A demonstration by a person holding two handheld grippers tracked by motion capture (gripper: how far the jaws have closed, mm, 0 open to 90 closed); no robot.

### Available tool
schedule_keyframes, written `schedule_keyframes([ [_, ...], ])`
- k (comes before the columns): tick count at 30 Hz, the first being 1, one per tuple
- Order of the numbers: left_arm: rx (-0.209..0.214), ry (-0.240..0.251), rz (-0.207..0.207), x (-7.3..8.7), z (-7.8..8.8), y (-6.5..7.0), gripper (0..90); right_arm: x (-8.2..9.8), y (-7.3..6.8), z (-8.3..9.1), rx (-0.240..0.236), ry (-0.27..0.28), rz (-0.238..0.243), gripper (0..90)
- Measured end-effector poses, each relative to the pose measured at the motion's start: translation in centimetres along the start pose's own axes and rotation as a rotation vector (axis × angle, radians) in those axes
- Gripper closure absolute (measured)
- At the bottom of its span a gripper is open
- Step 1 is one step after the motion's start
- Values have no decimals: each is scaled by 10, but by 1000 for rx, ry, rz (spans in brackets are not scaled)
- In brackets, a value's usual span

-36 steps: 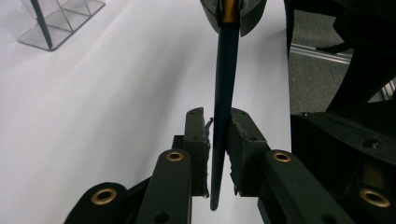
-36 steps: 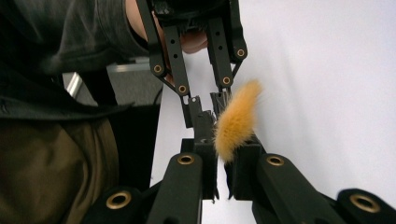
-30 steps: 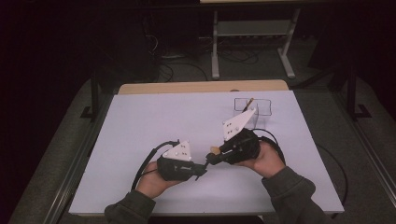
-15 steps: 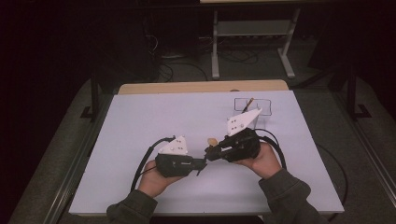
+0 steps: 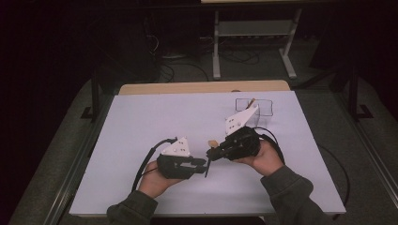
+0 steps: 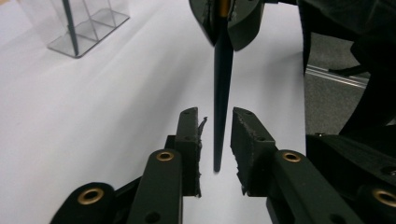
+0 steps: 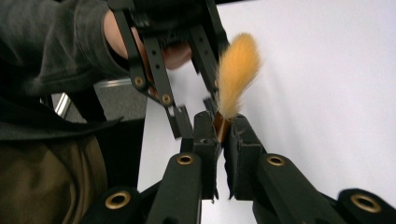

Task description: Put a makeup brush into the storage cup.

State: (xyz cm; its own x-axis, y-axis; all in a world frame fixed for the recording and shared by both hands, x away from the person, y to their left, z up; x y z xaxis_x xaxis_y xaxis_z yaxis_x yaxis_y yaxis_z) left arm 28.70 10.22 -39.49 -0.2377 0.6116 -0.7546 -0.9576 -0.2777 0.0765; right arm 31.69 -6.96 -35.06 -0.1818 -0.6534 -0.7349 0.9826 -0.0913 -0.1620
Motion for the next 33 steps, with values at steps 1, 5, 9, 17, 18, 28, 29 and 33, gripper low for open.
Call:
schedule_keyframes([
  [1, 0, -2, 3, 1, 1, -1, 711, 0, 1, 1, 3, -11, 3, 829],
  [5, -11, -10, 18, 8, 3, -3, 687, 3, 6, 3, 13, -49, -12, 829],
  [9, -23, -24, 22, 14, 5, -7, 666, 5, 11, 7, 21, -70, -15, 828],
  [17, -60, -41, 38, 29, 12, -10, 622, 10, 24, 15, 56, -116, -37, 828],
  [18, -62, -34, 47, 30, 12, -10, 619, 11, 24, 15, 57, -122, -39, 828],
  [28, -97, -47, 74, 50, 23, -16, 590, 16, 40, 27, 81, -139, -68, 828],
  [29, -99, -50, 76, 51, 24, -16, 586, 16, 40, 27, 82, -142, -73, 829],
  [33, -114, -64, 81, 57, 28, -17, 570, 18, 44, 29, 88, -149, -82, 828],
])
Point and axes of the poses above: each handheld gripper's, and its own axes: z roughly backward along the jaws, x roughly out of its underside, y roughly to its right, the point moved 4 cm from there along -z, roughly forward along the jaws, and after that the axes turned 5 degrees about -y, right-handed, at the moved point
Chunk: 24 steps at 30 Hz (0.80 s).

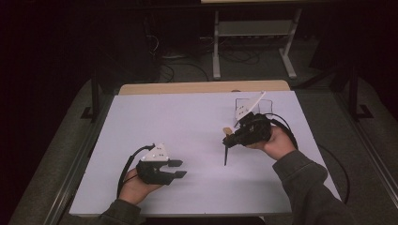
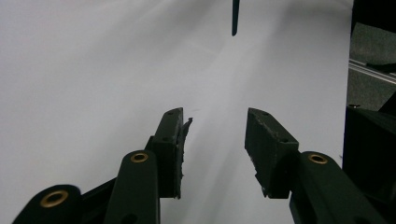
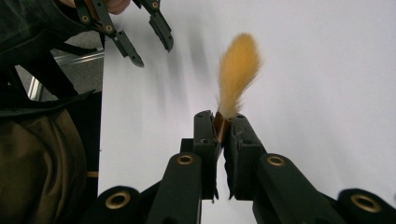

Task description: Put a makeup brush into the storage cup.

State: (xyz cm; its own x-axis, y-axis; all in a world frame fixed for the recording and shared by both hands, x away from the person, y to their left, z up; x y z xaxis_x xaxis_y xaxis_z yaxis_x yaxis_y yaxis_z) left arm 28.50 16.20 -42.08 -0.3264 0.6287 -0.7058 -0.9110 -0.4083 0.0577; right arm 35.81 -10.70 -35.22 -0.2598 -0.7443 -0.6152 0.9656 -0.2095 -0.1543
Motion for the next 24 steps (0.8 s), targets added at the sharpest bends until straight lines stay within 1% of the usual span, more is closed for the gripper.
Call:
schedule_keyframes([
  [1, -6, 1, -4, 0, 0, -1, 565, 1, 1, 0, 2, -1, 3, 828],
  [3, -10, -3, 4, 2, 2, -1, 557, 1, 2, 2, 6, -6, -2, 828],
  [5, -16, -3, 7, 3, 3, -2, 543, 2, 4, 4, 12, -10, 4, 828],
  [7, -20, -7, 4, 5, 5, -3, 538, 2, 4, 6, 15, -11, -6, 828],
  [8, -22, -4, 14, 6, 5, -3, 536, 2, 5, 8, 21, -10, 1, 828],
  [10, -24, -6, 14, 6, 6, -3, 524, 3, 6, 9, 20, -13, -2, 828],
  [12, -36, 0, 22, 9, 8, -5, 509, 3, 8, 13, 26, -10, -7, 828],
  [14, -36, 7, 37, 10, 9, -5, 490, 2, 8, 15, 25, -10, -10, 828],
  [15, -36, 7, 35, 11, 10, -6, 485, 3, 9, 15, 29, -9, -6, 828],
  [17, -38, 10, 47, 12, 10, -6, 474, 4, 11, 16, 34, -16, -11, 828],
  [20, -41, 4, 43, 14, 11, -7, 465, 5, 12, 19, 35, -17, -25, 828],
  [21, -43, 7, 44, 14, 11, -8, 461, 5, 13, 20, 42, -13, -22, 828],
  [24, -49, 15, 59, 16, 13, -10, 433, 6, 15, 24, 47, -10, -30, 828],
])
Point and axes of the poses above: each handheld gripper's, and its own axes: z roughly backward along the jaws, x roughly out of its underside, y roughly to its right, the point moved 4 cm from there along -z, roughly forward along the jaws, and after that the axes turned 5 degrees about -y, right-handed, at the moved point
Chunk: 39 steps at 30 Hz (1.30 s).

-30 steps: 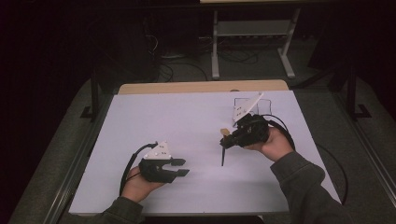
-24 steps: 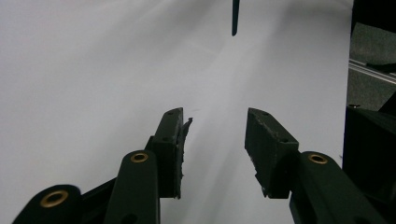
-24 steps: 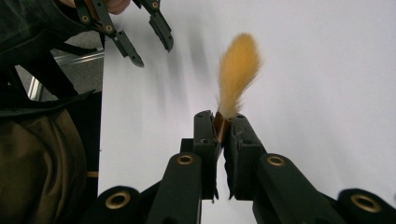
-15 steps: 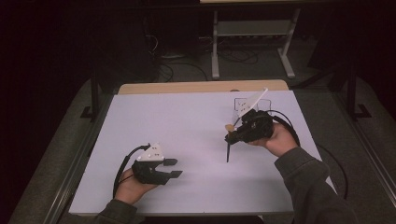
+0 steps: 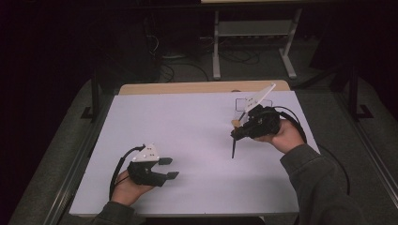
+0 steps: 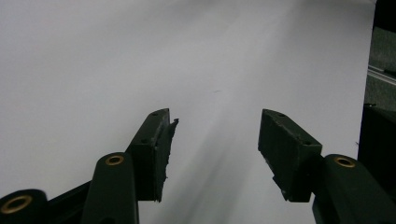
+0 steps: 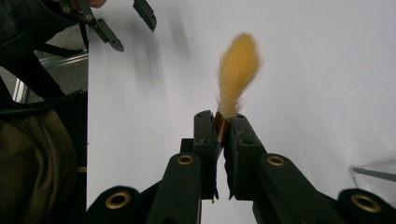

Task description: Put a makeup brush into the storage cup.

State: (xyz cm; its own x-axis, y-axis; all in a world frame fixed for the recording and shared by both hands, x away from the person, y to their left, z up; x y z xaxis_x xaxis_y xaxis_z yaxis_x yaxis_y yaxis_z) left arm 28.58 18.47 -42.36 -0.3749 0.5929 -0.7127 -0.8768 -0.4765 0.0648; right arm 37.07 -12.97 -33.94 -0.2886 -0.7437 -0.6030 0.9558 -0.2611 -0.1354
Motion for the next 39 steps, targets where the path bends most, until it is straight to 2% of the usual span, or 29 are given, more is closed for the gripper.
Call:
schedule_keyframes([
  [12, -24, 5, 13, 6, 7, -6, 382, 3, 9, 12, 28, 4, -19, 828],
  [20, -45, 30, 23, 7, 17, -12, 369, 5, 15, 19, 45, 11, -38, 828],
  [23, -49, 31, 28, 8, 18, -13, 363, 6, 19, 22, 56, 14, -39, 828],
  [25, -48, 35, 46, 9, 17, -13, 362, 5, 22, 24, 64, 11, -47, 828],
  [39, -60, 29, 39, 12, 20, -16, 356, 7, 43, 43, 105, 20, -96, 828],
])
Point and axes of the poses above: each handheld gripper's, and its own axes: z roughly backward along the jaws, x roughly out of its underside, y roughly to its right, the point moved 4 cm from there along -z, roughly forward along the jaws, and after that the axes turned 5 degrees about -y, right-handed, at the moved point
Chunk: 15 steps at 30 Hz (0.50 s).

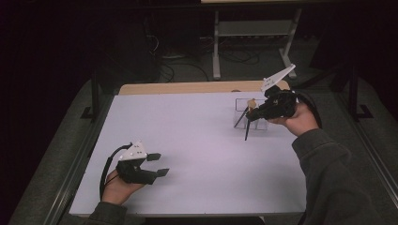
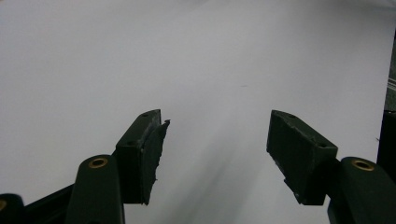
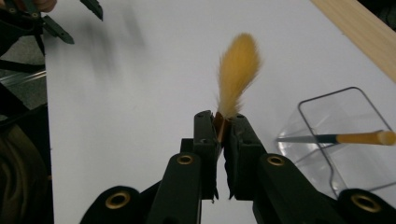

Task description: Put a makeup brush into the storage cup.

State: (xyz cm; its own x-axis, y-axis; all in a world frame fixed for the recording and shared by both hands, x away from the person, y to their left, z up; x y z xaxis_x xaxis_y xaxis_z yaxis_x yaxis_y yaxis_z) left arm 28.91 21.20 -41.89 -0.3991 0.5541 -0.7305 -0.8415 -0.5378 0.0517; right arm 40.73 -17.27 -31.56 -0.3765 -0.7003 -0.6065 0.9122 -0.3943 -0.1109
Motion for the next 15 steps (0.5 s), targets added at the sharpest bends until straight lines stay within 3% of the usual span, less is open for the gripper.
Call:
schedule_keyframes([
  [15, -7, 7, 6, 1, 1, -2, 344, -7, 26, 24, 64, 12, -55, 828],
])
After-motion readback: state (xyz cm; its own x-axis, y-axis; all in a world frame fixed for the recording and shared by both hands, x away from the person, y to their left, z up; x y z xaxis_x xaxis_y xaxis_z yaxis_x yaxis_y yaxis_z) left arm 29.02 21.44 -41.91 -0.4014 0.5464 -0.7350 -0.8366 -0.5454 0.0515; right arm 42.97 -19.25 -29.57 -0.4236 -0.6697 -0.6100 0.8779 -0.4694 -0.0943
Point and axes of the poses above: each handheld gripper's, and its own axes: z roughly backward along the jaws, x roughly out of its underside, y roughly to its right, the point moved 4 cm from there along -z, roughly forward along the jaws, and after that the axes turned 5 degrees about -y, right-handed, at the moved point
